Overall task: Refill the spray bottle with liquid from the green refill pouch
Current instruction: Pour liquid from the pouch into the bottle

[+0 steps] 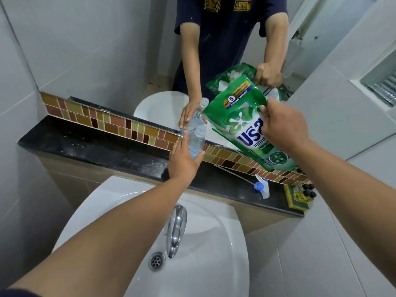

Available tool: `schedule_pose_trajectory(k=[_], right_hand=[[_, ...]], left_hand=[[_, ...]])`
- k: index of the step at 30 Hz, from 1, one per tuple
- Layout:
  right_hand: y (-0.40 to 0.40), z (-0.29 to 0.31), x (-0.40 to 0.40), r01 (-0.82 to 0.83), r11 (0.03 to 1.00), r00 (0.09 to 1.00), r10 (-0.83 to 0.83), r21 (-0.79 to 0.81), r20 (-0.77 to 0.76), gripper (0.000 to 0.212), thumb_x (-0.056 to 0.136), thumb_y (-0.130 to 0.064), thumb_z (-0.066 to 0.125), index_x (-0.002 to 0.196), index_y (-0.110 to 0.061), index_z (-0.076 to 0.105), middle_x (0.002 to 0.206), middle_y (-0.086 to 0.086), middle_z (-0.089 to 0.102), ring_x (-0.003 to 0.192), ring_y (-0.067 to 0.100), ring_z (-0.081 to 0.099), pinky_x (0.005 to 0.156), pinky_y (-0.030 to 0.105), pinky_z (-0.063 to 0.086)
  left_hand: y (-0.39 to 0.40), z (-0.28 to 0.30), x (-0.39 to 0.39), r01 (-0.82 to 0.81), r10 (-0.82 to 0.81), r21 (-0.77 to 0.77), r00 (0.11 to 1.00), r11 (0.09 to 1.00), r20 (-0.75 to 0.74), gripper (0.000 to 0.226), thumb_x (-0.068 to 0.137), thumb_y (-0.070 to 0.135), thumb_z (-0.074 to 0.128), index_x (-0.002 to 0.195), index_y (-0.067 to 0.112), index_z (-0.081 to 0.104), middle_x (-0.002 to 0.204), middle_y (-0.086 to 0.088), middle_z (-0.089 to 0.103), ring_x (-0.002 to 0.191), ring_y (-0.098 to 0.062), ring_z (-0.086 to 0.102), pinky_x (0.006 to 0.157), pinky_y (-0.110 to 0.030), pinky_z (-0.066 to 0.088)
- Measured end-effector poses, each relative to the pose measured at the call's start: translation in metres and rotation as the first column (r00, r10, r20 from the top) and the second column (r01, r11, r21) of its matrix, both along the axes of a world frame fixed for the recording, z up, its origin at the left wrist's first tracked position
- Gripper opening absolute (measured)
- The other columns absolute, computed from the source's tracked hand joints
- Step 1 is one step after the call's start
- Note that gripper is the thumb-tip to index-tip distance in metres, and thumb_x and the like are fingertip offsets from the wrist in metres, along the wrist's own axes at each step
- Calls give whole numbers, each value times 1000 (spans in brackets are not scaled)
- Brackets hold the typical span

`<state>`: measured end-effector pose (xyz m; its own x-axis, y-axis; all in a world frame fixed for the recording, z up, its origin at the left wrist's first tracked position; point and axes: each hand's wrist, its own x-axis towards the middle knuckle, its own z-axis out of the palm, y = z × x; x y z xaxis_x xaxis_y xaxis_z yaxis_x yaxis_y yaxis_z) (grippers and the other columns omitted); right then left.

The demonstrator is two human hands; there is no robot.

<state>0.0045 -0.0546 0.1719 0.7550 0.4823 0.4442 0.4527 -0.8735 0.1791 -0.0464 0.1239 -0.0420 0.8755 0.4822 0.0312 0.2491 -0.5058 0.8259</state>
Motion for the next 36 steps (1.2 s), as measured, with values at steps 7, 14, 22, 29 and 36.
schedule_pose_trajectory(k=[7,14,22,29,36], right_hand=[[7,9,4,3,994,1000,-3,-111,5,26,101,-26,40,79,-11,35,65,3,39,51,27,35,48,31,25],[10,17,9,-29,987,999,31,-156,9,29,102,-28,37,78,-11,35,61,2,40,44,19,30,43,27,20],[16,18,10,-46,981,999,47,-188,2,31,102,-31,35,79,-11,35,61,4,44,47,25,41,45,33,39],[14,17,12,-69,976,998,68,-208,-11,31,102,-30,35,78,-11,35,59,3,43,44,21,39,44,31,36],[16,20,16,-65,973,998,63,-221,-15,32,102,-32,33,79,-11,34,57,-4,35,43,16,33,43,26,21]], left_hand=[[0,-4,-1,15,-16,21,1000,1000,19,89,87,61,61,157,31,14,157,-4,37,144,-27,34,102,-53,47],[0,-6,0,23,-24,34,999,999,24,90,88,62,59,158,27,15,158,-5,36,146,-27,32,107,-50,44],[0,-6,1,17,-18,31,1000,999,22,91,87,63,60,159,26,16,159,-3,35,147,-25,30,108,-48,44],[0,-4,0,17,-18,42,1000,999,19,92,88,63,60,159,25,16,159,-4,35,147,-25,31,109,-48,44],[0,-4,0,18,-18,50,1000,999,11,92,88,63,60,158,26,15,160,-4,34,147,-25,29,109,-47,43]])
